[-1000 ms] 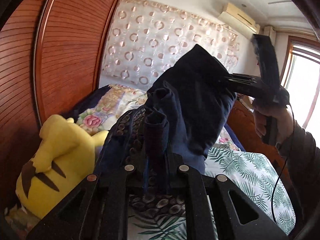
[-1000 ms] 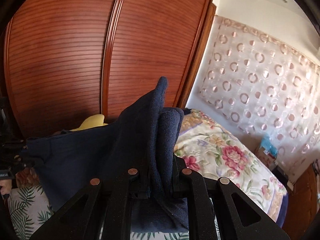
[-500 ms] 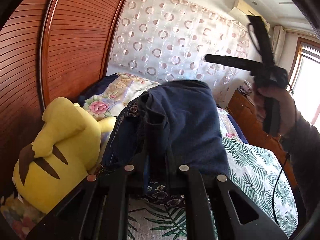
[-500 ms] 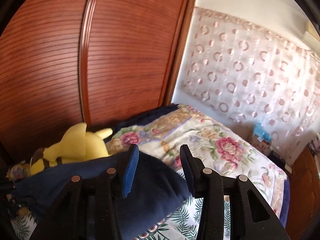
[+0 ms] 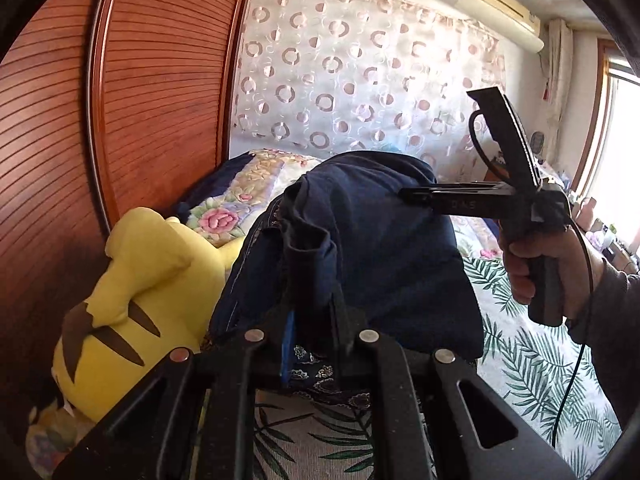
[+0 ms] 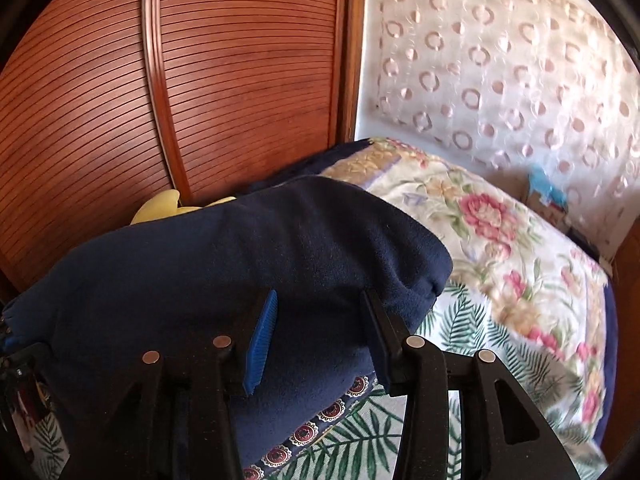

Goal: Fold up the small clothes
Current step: 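Lower the shirt onto the cushion stack and open both tools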

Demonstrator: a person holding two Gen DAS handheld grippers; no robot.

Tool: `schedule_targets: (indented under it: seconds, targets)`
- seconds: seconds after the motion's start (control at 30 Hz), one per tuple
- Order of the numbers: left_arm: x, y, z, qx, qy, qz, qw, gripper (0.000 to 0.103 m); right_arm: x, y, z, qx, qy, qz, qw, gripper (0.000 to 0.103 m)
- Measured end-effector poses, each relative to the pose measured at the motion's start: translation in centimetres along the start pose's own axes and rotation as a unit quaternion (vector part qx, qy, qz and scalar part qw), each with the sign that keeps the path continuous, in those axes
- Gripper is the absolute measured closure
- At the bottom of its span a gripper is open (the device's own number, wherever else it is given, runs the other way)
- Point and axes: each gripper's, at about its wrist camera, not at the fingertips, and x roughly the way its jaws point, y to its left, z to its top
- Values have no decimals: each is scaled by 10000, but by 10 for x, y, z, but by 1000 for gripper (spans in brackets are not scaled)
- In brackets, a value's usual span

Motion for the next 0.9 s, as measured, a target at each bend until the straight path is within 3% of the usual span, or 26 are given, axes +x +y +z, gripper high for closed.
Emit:
schedule_targets:
  seconds: [0.1, 0.27, 0.37, 0.53, 0.7, 0.9]
  targets:
    - [-4, -2, 1, 101, -29, 132, 9999, 80, 6, 6, -1, 77, -12, -1, 10000, 57]
    - [-15, -1, 2, 199, -148, 218, 9995, 60, -14, 8, -13, 252, -38, -67, 9997, 57]
    - [-22, -4, 2, 318, -213, 223, 9990, 55, -33, 18, -32, 318, -182, -81, 9993, 57]
    - [-36, -13, 3, 424, -366, 151, 9983, 27, -72, 32, -60, 288, -382, -87, 9988, 57]
    - [-53, -27, 2, 568, -475, -59, 9972, 19, -111, 41, -89, 389, -492, -137, 9979, 57]
    - [-73, -45, 0, 766, -624, 25, 9951, 16, -162, 55, -122, 546, -692, -271, 9957, 52]
